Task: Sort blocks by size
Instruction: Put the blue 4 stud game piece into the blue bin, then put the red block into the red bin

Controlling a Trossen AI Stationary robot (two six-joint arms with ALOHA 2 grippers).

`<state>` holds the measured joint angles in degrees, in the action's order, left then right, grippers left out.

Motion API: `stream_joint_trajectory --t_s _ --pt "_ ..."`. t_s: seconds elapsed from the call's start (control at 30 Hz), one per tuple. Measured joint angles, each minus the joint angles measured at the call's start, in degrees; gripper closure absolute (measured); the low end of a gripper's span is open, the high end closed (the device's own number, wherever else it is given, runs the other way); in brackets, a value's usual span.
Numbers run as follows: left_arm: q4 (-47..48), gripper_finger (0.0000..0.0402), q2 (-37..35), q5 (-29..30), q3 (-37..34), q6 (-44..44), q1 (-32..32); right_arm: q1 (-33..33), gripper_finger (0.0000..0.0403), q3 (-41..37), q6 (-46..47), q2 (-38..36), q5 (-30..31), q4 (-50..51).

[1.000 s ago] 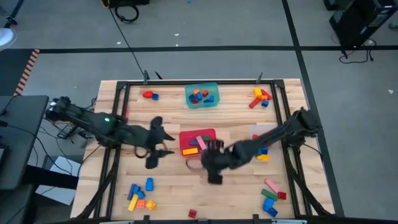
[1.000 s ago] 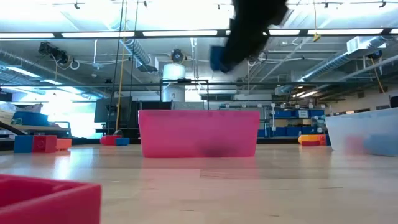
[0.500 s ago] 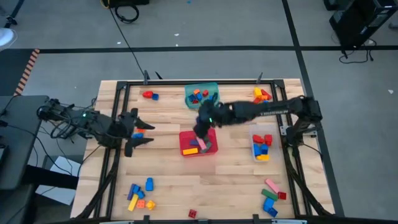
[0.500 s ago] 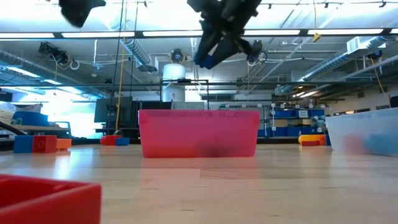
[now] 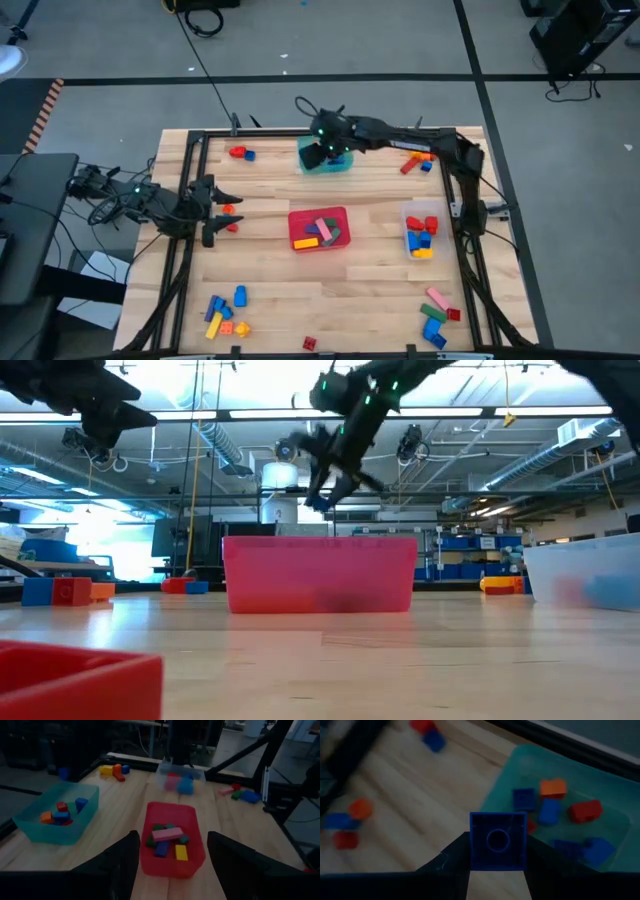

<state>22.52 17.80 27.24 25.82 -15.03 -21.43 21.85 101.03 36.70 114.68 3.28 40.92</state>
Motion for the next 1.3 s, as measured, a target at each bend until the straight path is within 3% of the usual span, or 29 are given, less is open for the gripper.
stream_joint_trajectory --t_s 0.2,0.33,0.5,0.73,1.03,1.3 --pt "-0.71 0.0161 -0.28 -0.09 -0.02 -0.2 0.0 4.93 0.0244 1.71 -0.31 6.24 -1.12 3.92" --pt "-0.89 0.0161 -0.28 -0.11 -0.02 -0.44 0.0 7.12 0.0202 1.78 -1.43 8.16 -4.23 3.86" --pt "-1.64 0.0161 -0.26 0.35 -0.02 -0.48 0.0 8.65 0.0162 1.78 -4.05 8.67 -6.11 3.53" --pt "-2.25 0.0161 -0.26 2.7 -0.02 -0.52 0.0 9.65 0.0155 1.78 -7.89 6.0 -6.45 5.79" --pt "-1.36 0.0161 -0.26 6.27 -0.02 -3.48 0.02 16.18 0.016 1.8 -9.5 -3.07 4.79 20.45" --pt "-1.28 0.0161 -0.26 6.86 -0.02 -3.61 0.04 22.94 0.014 -0.38 -1.24 -7.05 13.21 31.34"
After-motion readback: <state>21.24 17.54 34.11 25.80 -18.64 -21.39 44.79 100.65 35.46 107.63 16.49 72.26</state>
